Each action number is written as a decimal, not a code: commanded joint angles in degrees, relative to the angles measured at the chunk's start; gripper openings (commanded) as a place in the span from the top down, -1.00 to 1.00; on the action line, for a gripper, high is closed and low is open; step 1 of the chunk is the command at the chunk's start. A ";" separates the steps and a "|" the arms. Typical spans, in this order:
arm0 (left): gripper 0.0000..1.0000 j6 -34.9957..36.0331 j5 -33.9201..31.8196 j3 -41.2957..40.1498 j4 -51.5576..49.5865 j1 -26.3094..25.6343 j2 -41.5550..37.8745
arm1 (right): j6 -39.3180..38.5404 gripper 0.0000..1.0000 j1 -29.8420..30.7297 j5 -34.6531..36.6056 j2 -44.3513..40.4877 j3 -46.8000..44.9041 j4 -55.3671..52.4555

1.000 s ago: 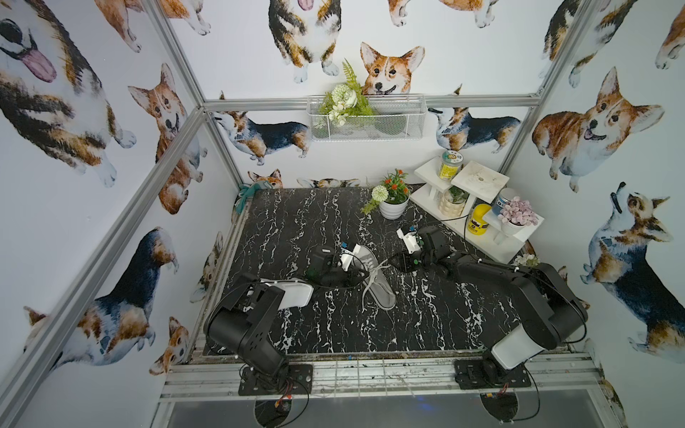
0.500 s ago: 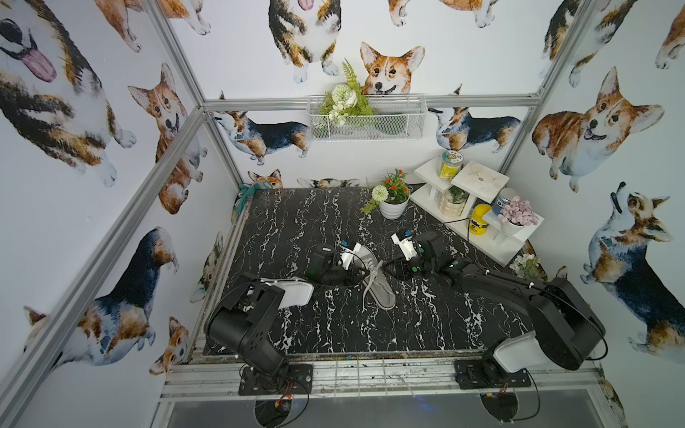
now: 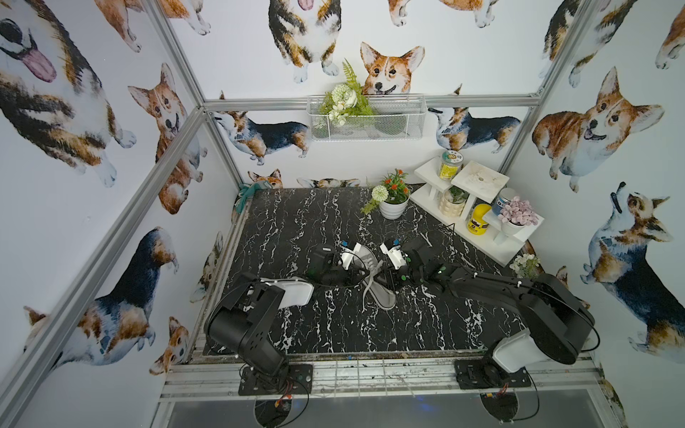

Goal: Tie the shoes
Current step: Tie the shoelace on the shoe.

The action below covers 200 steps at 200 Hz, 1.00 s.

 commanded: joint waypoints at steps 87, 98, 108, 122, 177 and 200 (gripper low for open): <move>1.00 1.03 0.30 0.45 0.25 -0.01 -0.01 | 4.47 0.27 1.59 1.27 4.13 1.89 3.44; 1.00 0.94 0.35 0.43 0.32 -0.01 -0.05 | 4.70 0.28 1.65 1.68 4.52 2.27 3.25; 1.00 0.94 0.38 0.45 0.29 -0.01 -0.02 | 4.93 0.29 1.69 2.17 5.08 2.87 2.77; 1.00 0.96 0.36 0.36 0.32 -0.01 -0.09 | 5.33 0.32 1.85 3.51 5.65 3.60 1.58; 1.00 1.03 0.45 0.36 0.40 -0.01 -0.25 | 7.19 0.51 2.22 8.14 6.34 3.92 -0.44; 1.00 1.01 0.33 0.25 0.36 -0.05 -0.36 | 7.21 0.62 2.27 8.07 5.69 3.59 -0.20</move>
